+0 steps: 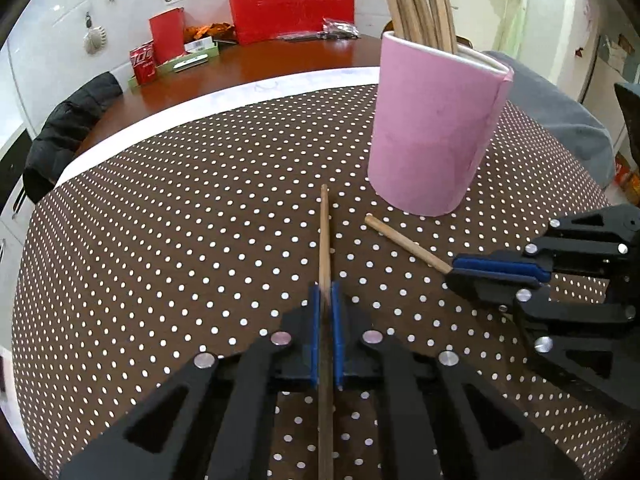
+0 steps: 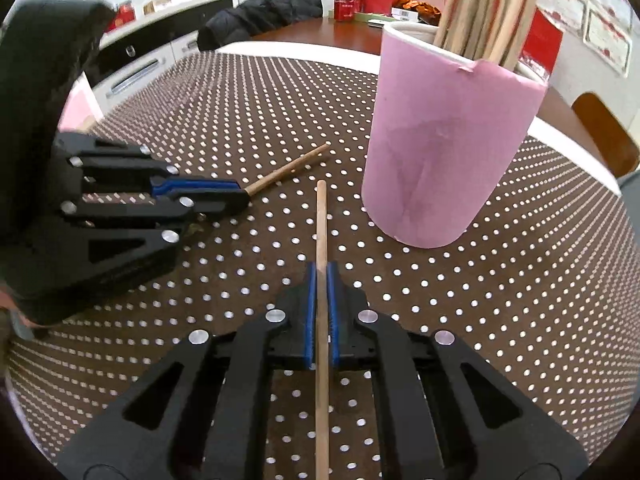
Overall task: Organize utensils
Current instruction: 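Lift both held chopsticks upright and carry them over the pink cup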
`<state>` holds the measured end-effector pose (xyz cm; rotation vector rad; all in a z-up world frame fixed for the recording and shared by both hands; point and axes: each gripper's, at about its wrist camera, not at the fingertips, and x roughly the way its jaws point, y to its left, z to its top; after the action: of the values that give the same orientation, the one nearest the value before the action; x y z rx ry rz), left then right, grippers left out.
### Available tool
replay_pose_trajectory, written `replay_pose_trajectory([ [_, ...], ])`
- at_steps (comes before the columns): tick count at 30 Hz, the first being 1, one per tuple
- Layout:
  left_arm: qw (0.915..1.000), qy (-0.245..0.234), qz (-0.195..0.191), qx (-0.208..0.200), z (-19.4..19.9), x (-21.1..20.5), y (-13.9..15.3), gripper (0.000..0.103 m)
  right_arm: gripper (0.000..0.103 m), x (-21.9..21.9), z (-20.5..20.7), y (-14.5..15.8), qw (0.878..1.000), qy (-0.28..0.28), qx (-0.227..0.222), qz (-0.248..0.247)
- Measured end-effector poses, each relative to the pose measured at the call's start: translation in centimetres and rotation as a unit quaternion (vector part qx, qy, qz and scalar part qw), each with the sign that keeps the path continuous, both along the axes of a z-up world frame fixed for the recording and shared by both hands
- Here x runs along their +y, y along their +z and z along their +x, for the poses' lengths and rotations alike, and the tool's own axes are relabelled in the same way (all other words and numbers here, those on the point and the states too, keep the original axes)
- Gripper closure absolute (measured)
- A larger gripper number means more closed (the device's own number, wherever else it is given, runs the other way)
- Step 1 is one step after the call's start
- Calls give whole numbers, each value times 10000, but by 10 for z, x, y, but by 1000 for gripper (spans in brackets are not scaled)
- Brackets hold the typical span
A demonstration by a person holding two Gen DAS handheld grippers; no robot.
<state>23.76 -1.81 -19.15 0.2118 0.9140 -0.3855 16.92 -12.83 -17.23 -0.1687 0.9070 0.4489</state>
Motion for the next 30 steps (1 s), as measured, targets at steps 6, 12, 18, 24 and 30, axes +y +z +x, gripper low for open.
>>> replay_pose_trajectory([
  [6, 9983, 328, -340, -343, -3, 18, 20, 97, 97, -25, -7, 18, 9955, 55, -154, 933],
  [12, 9896, 407, -829, -1103, -25, 23, 52, 97, 97, -54, -18, 38, 9787, -12, -550, 1978],
  [18, 9725, 236, -1391, -1855, -48, 22, 82, 97, 97, -76, -27, 63, 9588, -132, -1080, 2622],
  [24, 9583, 97, -1732, -2270, -69, 13, 116, 97, 97, -100, -31, 95, 9398, -297, -1561, 3026],
  [30, 9342, -99, -2213, -2798, -65, 2, 158, 97, 97, -106, -23, 136, 9357, -274, -1903, 2957],
])
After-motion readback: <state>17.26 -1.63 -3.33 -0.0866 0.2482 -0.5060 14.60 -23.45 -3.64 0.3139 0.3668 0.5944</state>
